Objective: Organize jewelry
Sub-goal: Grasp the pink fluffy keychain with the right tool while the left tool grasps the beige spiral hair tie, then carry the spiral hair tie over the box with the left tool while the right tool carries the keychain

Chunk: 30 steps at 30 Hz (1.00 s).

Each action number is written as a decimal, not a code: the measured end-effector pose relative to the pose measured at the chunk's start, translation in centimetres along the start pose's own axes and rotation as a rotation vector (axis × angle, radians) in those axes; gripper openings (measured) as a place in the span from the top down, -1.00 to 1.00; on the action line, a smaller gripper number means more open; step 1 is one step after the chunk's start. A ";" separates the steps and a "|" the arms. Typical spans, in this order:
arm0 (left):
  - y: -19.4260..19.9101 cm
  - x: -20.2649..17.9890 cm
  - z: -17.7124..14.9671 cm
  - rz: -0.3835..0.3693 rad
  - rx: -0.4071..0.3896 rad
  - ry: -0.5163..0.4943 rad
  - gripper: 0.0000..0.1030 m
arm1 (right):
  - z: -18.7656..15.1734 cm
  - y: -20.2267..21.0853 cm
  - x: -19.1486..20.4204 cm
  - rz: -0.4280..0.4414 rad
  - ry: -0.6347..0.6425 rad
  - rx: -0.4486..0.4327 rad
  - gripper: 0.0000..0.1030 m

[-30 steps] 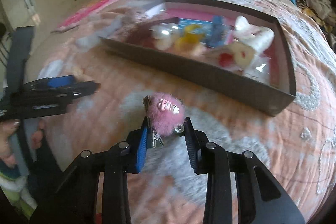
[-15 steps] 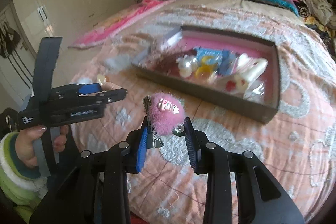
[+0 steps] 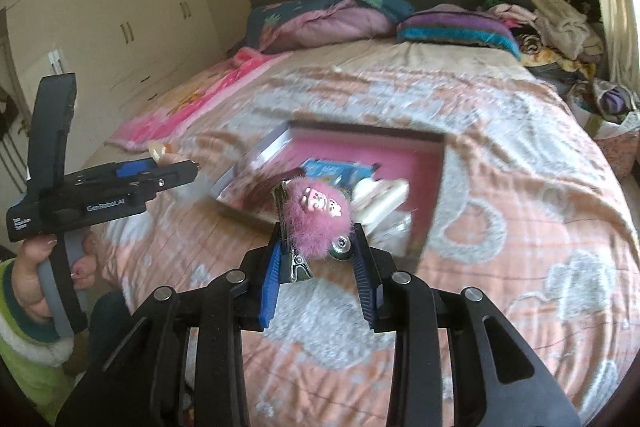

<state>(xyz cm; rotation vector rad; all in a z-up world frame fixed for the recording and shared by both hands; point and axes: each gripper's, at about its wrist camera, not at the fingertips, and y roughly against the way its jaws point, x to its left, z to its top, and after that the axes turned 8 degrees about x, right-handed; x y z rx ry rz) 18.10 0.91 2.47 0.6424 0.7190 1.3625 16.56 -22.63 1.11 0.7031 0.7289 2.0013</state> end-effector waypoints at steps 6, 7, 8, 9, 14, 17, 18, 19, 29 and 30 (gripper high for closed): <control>-0.7 -2.1 1.4 -0.009 -0.007 -0.038 -0.19 | 0.7 0.6 -2.3 -0.037 -0.033 -0.024 0.39; -1.1 -2.5 1.6 -0.011 -0.005 -0.043 -0.19 | 0.7 0.6 -2.7 -0.045 -0.037 -0.027 0.39; -1.3 -2.7 1.7 -0.013 -0.002 -0.047 -0.19 | 0.8 0.5 -2.8 -0.052 -0.040 -0.028 0.39; -1.6 -3.0 1.8 -0.016 0.001 -0.050 -0.19 | 0.9 0.4 -3.2 -0.061 -0.044 -0.030 0.39; -3.2 -4.0 2.3 -0.025 0.020 -0.065 -0.19 | 1.2 -0.2 -5.2 -0.089 -0.083 -0.028 0.39; -4.4 -4.2 2.5 -0.029 0.033 -0.069 -0.19 | 1.4 -0.9 -6.1 -0.098 -0.102 -0.020 0.40; -4.8 -4.2 2.6 -0.030 0.040 -0.069 -0.19 | 1.5 -1.2 -6.3 -0.104 -0.105 -0.016 0.39; -5.2 -4.3 2.6 -0.033 0.044 -0.069 -0.19 | 1.5 -1.5 -6.5 -0.108 -0.106 -0.011 0.39; -8.8 -4.7 2.7 -0.053 0.100 -0.068 -0.19 | 1.2 -4.2 -7.1 -0.105 -0.098 0.049 0.39; -9.1 -4.8 2.7 -0.054 0.103 -0.070 -0.19 | 1.2 -4.4 -7.0 -0.104 -0.095 0.055 0.39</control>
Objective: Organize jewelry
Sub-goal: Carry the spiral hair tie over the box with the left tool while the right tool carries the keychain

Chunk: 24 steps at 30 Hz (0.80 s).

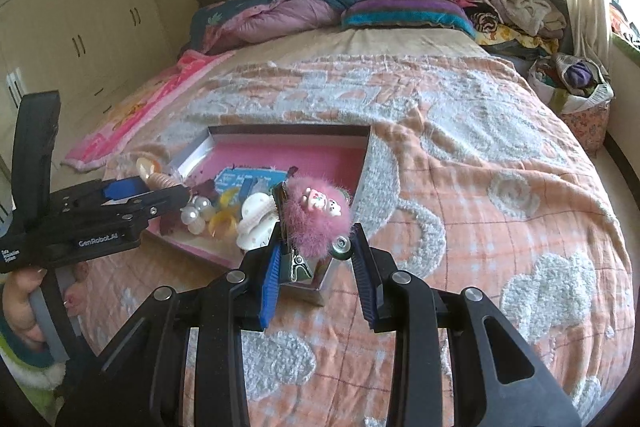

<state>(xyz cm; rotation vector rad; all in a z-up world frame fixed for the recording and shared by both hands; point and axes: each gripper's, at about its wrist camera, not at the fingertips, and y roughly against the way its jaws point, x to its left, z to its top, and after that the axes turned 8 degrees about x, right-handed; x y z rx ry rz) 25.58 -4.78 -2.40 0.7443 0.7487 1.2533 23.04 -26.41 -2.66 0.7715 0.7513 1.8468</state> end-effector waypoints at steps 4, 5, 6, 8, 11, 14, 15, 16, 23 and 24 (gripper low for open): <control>-1.1 0.0 0.0 -0.003 0.020 -0.005 -0.19 | 0.0 -1.0 0.4 0.007 0.014 0.023 0.39; -1.3 0.0 0.0 -0.002 0.025 -0.005 -0.19 | 0.0 -1.2 0.5 0.009 0.015 0.029 0.39; -1.6 0.1 -0.1 -0.001 0.029 -0.006 -0.19 | -0.1 -1.5 0.7 0.013 0.017 0.036 0.39; -2.0 0.2 -0.1 0.002 0.039 -0.008 -0.19 | -0.2 -2.3 1.1 0.020 0.023 0.053 0.39; -2.6 0.4 -0.1 0.009 0.050 -0.008 -0.19 | -0.4 -3.3 1.6 0.029 0.034 0.077 0.39; -3.2 0.7 -0.1 0.021 0.059 -0.006 -0.19 | -0.3 -4.3 2.3 0.025 0.051 0.100 0.39; -3.4 0.9 0.0 0.024 0.061 -0.004 -0.19 | -0.3 -4.6 2.3 0.023 0.053 0.105 0.39; -3.6 1.0 0.0 0.029 0.065 -0.002 -0.19 | -0.3 -4.9 2.4 0.021 0.055 0.110 0.39; -4.7 1.9 0.4 0.047 0.083 0.009 -0.19 | 0.1 -6.8 2.3 0.013 0.046 0.143 0.39; -4.8 2.0 0.4 0.048 0.086 0.009 -0.19 | 0.2 -7.0 2.3 0.013 0.045 0.144 0.39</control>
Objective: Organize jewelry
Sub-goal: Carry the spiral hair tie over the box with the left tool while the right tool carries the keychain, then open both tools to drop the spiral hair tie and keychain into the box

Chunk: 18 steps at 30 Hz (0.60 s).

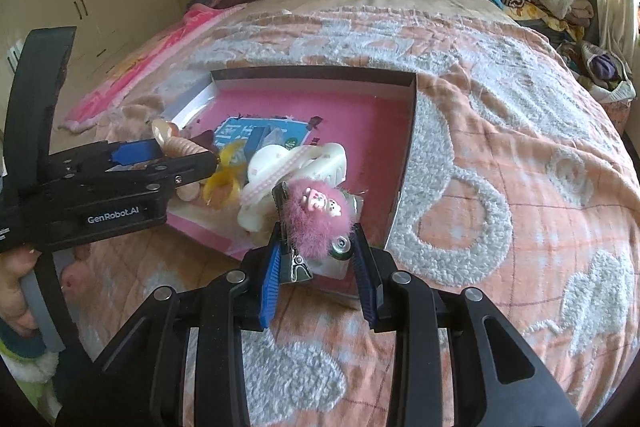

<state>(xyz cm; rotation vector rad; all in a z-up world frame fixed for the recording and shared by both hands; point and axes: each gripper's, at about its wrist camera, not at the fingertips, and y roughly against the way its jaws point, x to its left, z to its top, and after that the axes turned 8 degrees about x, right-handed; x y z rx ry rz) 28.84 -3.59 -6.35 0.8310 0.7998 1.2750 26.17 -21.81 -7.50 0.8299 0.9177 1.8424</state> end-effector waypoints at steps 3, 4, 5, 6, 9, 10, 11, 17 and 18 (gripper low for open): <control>-0.5 0.2 0.1 0.005 0.010 0.004 -0.19 | 0.1 -0.6 -0.2 -0.003 -0.008 0.011 0.39; -0.6 0.3 0.1 0.006 0.012 0.005 -0.19 | 0.1 -0.8 -0.2 0.001 -0.011 0.017 0.38; -0.7 0.3 0.2 0.005 0.013 0.006 -0.19 | 0.0 -0.9 -0.2 0.003 -0.014 0.021 0.35; -0.8 0.3 0.2 0.006 0.015 0.008 -0.19 | -0.1 -0.9 -0.2 0.005 -0.014 0.022 0.34; -1.0 0.3 0.2 0.006 0.020 0.008 -0.19 | -0.4 -0.7 0.0 0.005 -0.011 0.018 0.25; -1.0 0.3 0.2 0.005 0.022 0.008 -0.19 | -0.4 -0.6 -0.1 0.009 -0.013 0.018 0.21; -1.0 0.3 0.3 0.004 0.022 0.009 -0.19 | -0.5 -0.6 0.0 0.010 -0.015 0.016 0.16; -1.1 0.3 0.3 0.003 0.024 0.009 -0.20 | -1.1 1.0 0.6 -0.005 0.003 -0.013 -0.15; -1.1 0.2 0.3 0.001 0.025 0.009 -0.21 | -1.2 1.4 0.6 -0.016 0.005 -0.020 -0.25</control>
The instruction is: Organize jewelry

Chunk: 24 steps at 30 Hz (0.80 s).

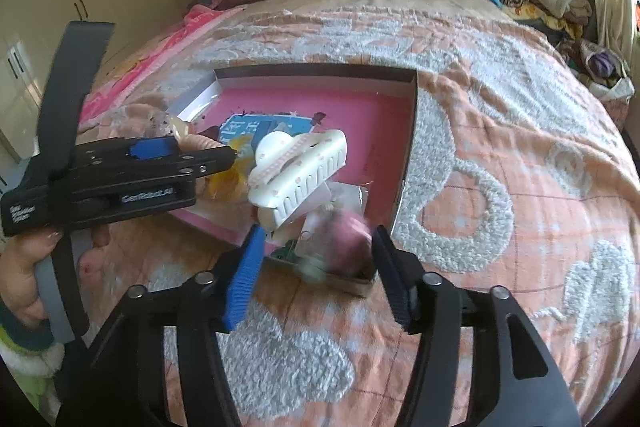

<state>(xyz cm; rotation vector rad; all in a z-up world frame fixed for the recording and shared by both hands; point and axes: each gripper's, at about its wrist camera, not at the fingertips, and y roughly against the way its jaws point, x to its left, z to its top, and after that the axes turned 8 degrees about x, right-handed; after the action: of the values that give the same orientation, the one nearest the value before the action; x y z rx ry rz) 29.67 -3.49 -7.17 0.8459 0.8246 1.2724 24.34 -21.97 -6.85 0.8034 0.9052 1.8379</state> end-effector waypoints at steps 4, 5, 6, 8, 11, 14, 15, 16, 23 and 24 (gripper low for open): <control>-0.1 -0.3 0.0 0.000 0.007 0.000 -0.21 | -0.5 1.1 -0.1 0.001 -0.009 -0.018 -0.33; -0.1 -0.3 0.0 -0.003 0.008 0.001 -0.22 | -0.6 1.4 -0.2 -0.001 -0.012 -0.022 -0.35; -0.2 -0.3 0.0 -0.006 0.010 0.001 -0.23 | -0.7 1.6 -0.2 -0.002 -0.015 -0.025 -0.38; -0.1 -0.5 0.0 -0.012 0.014 0.003 -0.26 | -0.9 2.0 -0.4 -0.005 -0.021 -0.032 -0.42; 0.4 -0.7 0.0 -0.008 0.010 0.003 -0.39 | -1.1 2.7 -0.6 -0.006 -0.032 -0.043 -0.51; 1.0 -0.7 -0.1 -0.011 0.010 0.008 -0.45 | -1.3 3.6 -0.7 -0.009 -0.038 -0.057 -0.57; 1.3 -0.7 0.0 -0.011 0.010 0.009 -0.48 | -1.4 3.8 -0.7 -0.011 -0.039 -0.062 -0.58; 1.6 -0.7 -0.1 -0.013 0.005 0.011 -0.50 | -1.4 4.1 -0.7 -0.012 -0.041 -0.066 -0.60; 4.2 -0.8 -0.1 -0.007 -0.028 0.012 -0.75 | -2.0 6.0 0.0 -0.016 -0.037 -0.101 -0.75; 4.8 -0.8 -0.2 -0.006 -0.033 0.011 -0.78 | -2.1 6.3 0.1 -0.016 -0.036 -0.107 -0.79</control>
<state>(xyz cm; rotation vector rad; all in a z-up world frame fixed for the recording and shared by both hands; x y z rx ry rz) 27.23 -3.85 -3.01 0.8098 0.8122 1.2831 19.81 -24.45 -2.61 0.7581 0.7809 1.8359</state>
